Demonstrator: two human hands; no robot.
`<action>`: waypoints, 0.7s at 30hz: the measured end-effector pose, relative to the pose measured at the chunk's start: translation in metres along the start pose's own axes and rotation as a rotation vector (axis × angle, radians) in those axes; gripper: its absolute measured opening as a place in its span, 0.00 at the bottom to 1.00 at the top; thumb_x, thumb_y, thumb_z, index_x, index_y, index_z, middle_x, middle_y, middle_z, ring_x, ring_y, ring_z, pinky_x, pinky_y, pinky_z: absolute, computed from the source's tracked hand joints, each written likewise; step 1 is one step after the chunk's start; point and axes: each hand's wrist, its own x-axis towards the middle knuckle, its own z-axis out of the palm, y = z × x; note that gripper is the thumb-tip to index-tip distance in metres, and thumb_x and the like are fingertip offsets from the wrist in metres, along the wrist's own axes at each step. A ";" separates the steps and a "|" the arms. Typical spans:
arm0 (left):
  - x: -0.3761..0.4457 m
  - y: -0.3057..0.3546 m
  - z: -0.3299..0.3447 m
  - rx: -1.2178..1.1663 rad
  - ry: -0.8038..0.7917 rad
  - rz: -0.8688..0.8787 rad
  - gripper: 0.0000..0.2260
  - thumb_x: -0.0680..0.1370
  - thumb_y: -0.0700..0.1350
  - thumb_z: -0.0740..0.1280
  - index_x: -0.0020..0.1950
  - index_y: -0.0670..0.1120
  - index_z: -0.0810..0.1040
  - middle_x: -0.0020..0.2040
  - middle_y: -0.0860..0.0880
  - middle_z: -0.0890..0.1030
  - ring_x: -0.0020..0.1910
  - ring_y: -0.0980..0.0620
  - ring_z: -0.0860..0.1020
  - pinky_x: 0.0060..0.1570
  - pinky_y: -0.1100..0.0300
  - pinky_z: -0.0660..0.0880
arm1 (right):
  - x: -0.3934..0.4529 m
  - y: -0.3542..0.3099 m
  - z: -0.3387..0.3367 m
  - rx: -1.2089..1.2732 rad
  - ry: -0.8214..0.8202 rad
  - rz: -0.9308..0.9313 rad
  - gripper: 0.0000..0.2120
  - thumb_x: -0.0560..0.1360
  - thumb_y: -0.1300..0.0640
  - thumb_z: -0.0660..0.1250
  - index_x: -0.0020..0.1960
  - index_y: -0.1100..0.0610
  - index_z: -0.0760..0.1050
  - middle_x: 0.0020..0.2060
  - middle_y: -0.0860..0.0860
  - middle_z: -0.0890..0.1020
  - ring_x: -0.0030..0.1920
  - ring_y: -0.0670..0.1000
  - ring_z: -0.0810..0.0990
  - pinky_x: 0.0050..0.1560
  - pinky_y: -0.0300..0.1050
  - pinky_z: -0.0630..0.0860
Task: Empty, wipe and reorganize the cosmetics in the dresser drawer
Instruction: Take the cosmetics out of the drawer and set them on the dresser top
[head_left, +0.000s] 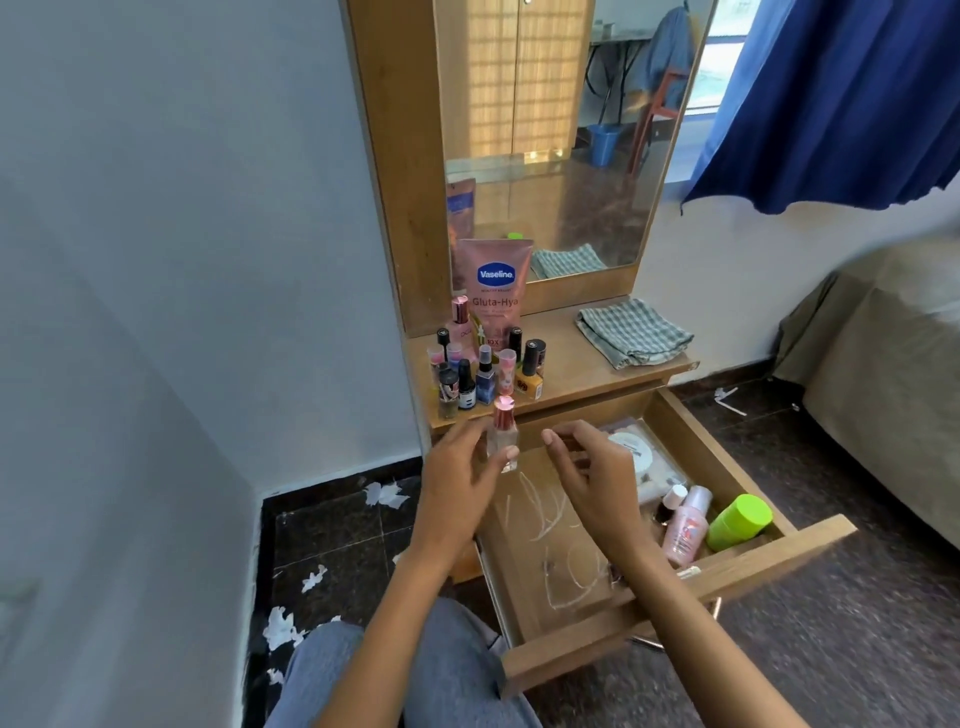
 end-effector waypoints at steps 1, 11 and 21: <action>0.000 0.000 -0.011 0.009 0.025 0.001 0.15 0.76 0.47 0.70 0.62 0.48 0.77 0.54 0.56 0.79 0.52 0.61 0.77 0.52 0.67 0.75 | 0.000 -0.009 0.005 0.016 -0.015 -0.007 0.06 0.78 0.53 0.67 0.45 0.54 0.79 0.37 0.43 0.80 0.37 0.39 0.77 0.36 0.27 0.70; 0.043 -0.016 -0.084 0.015 0.234 -0.108 0.14 0.73 0.46 0.73 0.57 0.48 0.77 0.50 0.55 0.79 0.45 0.59 0.77 0.41 0.74 0.72 | 0.016 -0.046 0.042 0.085 -0.054 -0.065 0.05 0.77 0.58 0.67 0.52 0.53 0.79 0.44 0.44 0.82 0.43 0.40 0.80 0.41 0.30 0.74; 0.124 -0.059 -0.064 0.072 0.160 -0.140 0.19 0.76 0.43 0.70 0.66 0.45 0.75 0.56 0.46 0.81 0.47 0.57 0.77 0.44 0.71 0.71 | 0.020 -0.035 0.041 0.084 0.012 -0.025 0.06 0.77 0.60 0.68 0.53 0.54 0.80 0.45 0.42 0.83 0.43 0.39 0.80 0.39 0.27 0.72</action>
